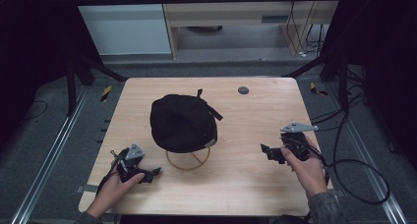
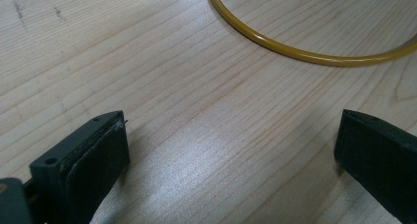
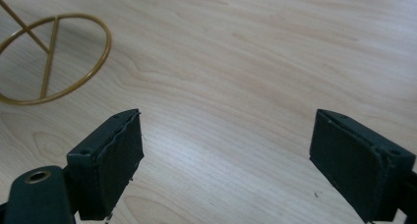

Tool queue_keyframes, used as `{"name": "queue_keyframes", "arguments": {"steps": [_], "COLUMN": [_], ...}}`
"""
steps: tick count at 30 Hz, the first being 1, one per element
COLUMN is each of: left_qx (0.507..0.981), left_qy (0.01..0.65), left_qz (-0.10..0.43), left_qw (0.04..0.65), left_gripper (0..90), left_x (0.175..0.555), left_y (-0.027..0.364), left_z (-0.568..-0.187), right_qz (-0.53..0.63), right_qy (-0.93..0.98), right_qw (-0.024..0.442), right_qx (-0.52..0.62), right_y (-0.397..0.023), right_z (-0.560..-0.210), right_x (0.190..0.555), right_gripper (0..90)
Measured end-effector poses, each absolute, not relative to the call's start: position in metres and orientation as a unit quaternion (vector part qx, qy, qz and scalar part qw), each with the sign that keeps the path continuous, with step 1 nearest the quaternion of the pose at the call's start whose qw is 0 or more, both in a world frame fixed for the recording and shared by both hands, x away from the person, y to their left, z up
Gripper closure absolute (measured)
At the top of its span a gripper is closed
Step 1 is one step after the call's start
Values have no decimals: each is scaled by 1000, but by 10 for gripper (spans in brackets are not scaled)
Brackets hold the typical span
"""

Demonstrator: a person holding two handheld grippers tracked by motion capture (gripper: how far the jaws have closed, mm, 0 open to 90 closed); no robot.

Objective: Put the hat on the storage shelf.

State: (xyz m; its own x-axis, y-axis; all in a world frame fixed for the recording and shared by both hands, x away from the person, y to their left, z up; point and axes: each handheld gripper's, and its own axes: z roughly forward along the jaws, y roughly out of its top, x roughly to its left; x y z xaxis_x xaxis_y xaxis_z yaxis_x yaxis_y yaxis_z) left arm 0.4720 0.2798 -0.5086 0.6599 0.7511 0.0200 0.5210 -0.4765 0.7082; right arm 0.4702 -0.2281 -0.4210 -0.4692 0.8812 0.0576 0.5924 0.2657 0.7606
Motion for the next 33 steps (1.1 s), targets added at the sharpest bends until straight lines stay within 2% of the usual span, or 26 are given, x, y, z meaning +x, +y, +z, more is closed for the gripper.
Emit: {"name": "queue_keyframes", "arguments": {"steps": [15,24,29,33], "left_qx": [842,841,843,843], "left_qy": [379,379,377,377], "left_qz": [167,167,167,167], "left_qw": [347,347,346,346], "left_gripper": [0,0,0,0], "left_x": [472,472,472,472], "left_y": [279,279,280,280], "left_z": [-509,-509,-509,-509], "right_qz": [355,364,359,339], "right_qy": [786,766,764,768], "right_qw": [179,180,176,181], "right_qx": [473,499,506,512], "right_y": [-200,-179,-167,-161], "right_z": [-459,-479,-487,-498], "right_x": [474,492,502,509], "right_gripper": [130,142,132,87]}}
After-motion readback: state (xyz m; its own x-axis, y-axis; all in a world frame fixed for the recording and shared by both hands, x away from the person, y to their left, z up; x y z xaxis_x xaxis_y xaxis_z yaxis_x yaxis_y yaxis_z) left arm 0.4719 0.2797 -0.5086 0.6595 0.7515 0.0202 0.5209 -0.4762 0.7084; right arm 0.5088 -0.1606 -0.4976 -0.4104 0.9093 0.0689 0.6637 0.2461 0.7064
